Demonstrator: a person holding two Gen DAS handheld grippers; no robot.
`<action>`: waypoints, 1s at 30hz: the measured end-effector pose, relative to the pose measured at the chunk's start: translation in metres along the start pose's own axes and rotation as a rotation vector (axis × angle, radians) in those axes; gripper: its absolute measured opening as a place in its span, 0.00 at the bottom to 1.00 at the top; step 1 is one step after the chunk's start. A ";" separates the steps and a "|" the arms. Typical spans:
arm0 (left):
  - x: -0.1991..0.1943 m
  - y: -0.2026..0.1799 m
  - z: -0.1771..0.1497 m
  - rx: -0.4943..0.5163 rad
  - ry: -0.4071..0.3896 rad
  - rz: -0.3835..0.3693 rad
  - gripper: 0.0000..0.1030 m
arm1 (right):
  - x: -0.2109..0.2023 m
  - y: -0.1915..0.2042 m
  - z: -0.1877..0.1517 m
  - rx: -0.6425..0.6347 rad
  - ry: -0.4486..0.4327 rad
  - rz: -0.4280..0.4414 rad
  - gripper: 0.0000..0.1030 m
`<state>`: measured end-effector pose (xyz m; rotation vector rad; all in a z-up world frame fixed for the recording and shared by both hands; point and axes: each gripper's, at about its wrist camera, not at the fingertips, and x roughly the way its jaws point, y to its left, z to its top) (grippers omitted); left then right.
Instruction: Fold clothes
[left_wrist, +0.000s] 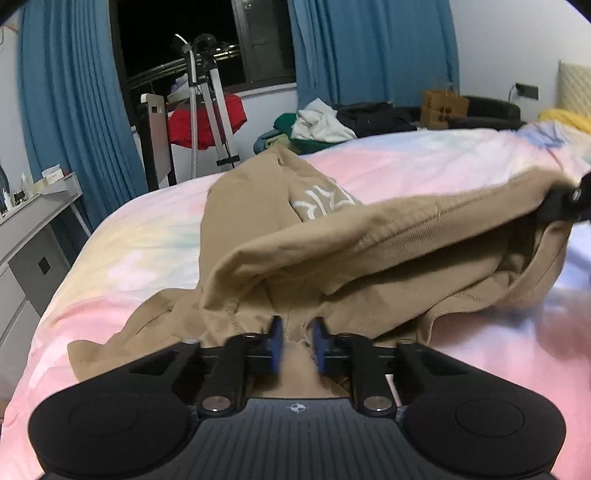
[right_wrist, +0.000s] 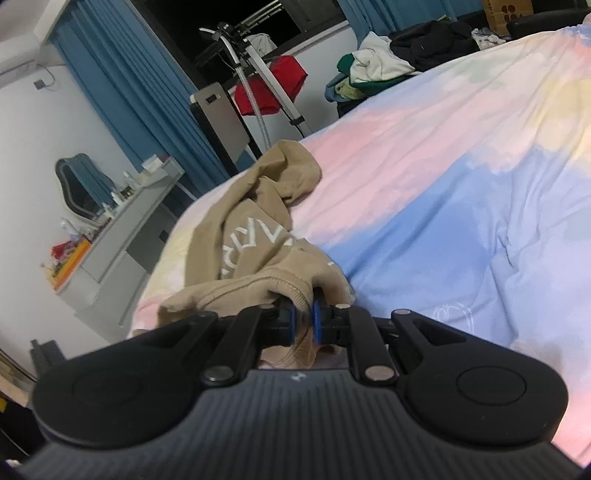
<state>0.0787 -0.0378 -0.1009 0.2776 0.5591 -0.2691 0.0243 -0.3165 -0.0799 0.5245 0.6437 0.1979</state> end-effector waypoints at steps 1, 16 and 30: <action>-0.005 0.002 0.002 -0.005 -0.013 -0.007 0.04 | 0.003 0.000 0.000 -0.010 -0.002 -0.019 0.13; -0.141 0.016 0.009 -0.032 -0.213 -0.186 0.00 | 0.022 0.007 -0.013 -0.145 0.027 -0.201 0.60; -0.166 0.062 0.014 -0.310 -0.366 -0.390 0.00 | -0.003 0.054 -0.032 -0.509 -0.190 -0.248 0.59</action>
